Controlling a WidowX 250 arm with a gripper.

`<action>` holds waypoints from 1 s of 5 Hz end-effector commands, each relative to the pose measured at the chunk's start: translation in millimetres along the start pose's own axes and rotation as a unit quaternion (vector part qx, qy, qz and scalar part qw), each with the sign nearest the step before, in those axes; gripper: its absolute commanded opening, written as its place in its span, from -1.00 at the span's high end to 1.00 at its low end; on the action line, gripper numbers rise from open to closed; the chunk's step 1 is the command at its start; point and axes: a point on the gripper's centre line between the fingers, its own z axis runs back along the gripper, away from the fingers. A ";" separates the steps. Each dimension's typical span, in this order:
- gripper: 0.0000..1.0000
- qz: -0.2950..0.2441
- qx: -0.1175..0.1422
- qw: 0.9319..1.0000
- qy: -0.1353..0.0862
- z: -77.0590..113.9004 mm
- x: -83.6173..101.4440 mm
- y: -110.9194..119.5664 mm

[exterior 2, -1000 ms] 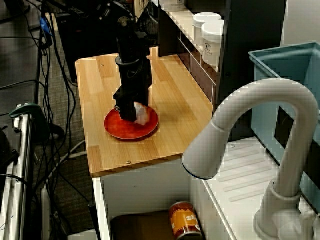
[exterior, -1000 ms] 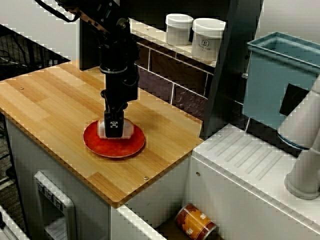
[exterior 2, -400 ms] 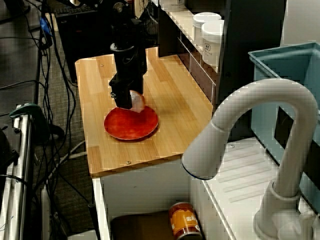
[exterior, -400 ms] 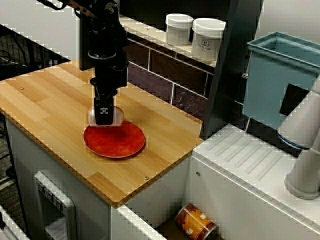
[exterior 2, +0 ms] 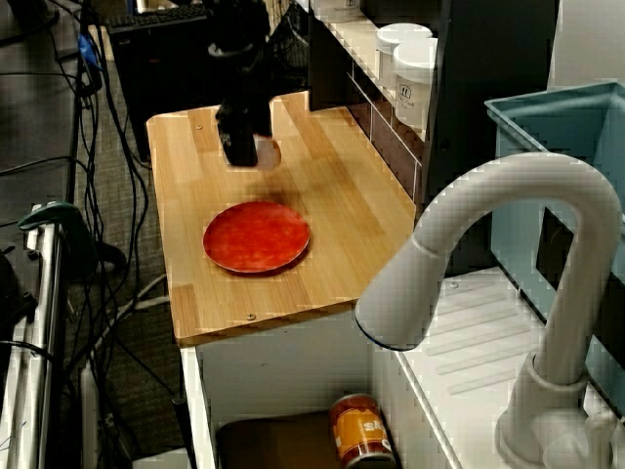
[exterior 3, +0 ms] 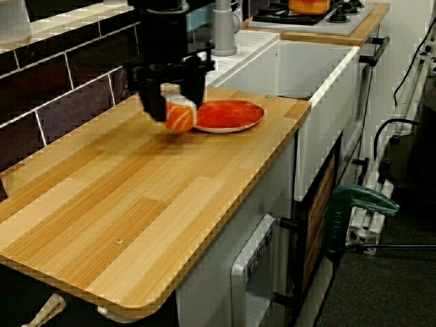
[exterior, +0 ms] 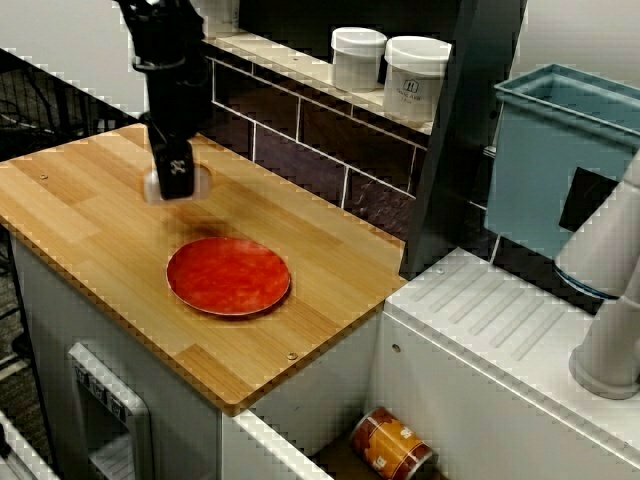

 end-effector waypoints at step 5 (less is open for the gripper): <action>1.00 0.141 0.194 0.971 -0.020 -2.7 -17.0 30.4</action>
